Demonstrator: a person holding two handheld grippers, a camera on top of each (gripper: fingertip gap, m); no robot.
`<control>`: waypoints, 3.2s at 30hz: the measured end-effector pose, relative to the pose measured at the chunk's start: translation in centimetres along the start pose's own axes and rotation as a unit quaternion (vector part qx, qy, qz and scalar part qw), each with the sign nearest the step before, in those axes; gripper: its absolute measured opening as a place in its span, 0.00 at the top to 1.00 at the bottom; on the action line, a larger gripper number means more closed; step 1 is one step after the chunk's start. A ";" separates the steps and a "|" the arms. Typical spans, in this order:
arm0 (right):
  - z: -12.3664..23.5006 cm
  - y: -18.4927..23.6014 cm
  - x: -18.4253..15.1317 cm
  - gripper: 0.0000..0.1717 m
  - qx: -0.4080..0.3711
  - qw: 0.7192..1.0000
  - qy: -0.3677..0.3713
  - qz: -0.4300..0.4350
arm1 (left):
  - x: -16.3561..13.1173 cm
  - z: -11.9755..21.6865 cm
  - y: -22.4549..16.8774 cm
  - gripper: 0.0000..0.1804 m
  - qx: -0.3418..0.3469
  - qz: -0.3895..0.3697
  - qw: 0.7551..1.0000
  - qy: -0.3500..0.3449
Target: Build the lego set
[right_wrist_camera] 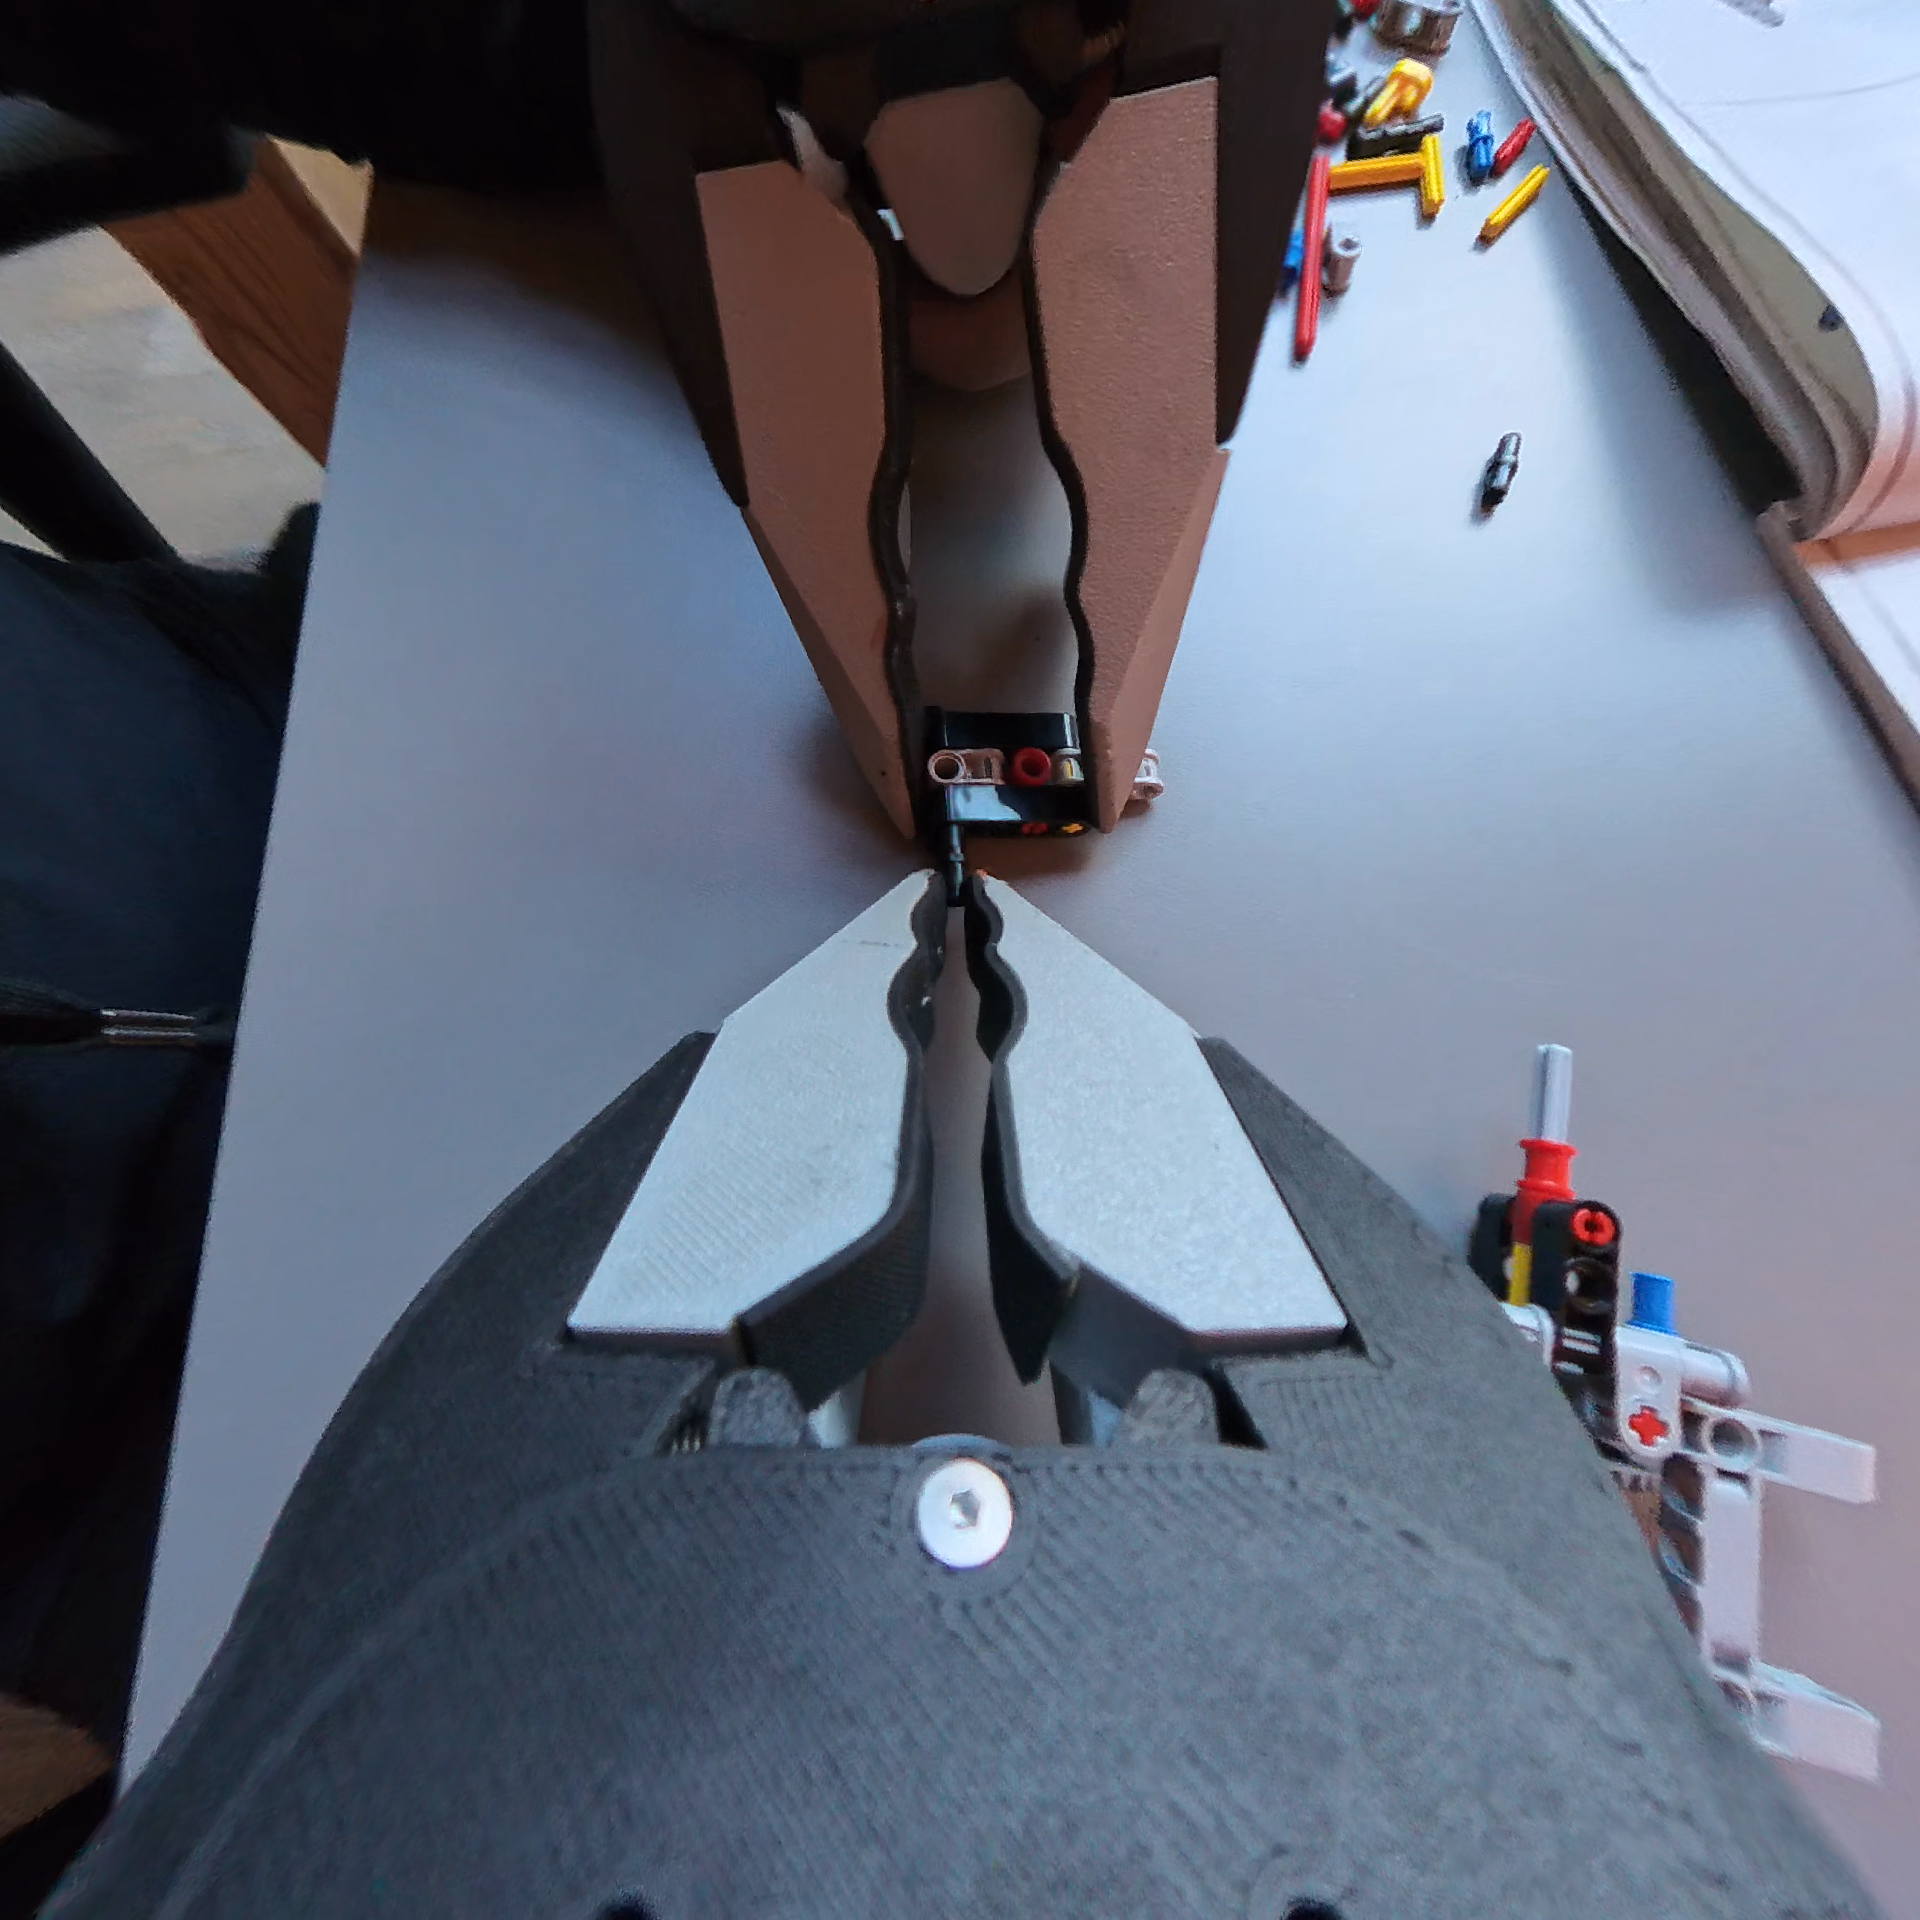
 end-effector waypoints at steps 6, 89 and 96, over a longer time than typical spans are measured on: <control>0.0 -0.3 0.0 1.00 0.022 0.999 -0.005 -0.031 | 0.0 0.0 0.0 0.83 0.002 0.002 1.000 0.001; 2.4 -1.9 0.4 1.00 0.018 0.985 -0.137 -0.100 | 2.5 1.1 -0.6 0.99 0.083 -0.050 0.993 -0.065; 2.1 -1.6 0.4 1.00 -0.006 0.992 -0.113 -0.060 | 2.2 0.9 -0.6 0.99 0.084 -0.056 0.994 -0.050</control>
Point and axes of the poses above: each gripper's, where its closed fingertips meet, z back along the fingers, x out of its top, y = z × x across the jaws, the point moved 7 cm from there along z, back along the fingers, and after that the axes turned 13 degrees about z, right-handed, at the moved point
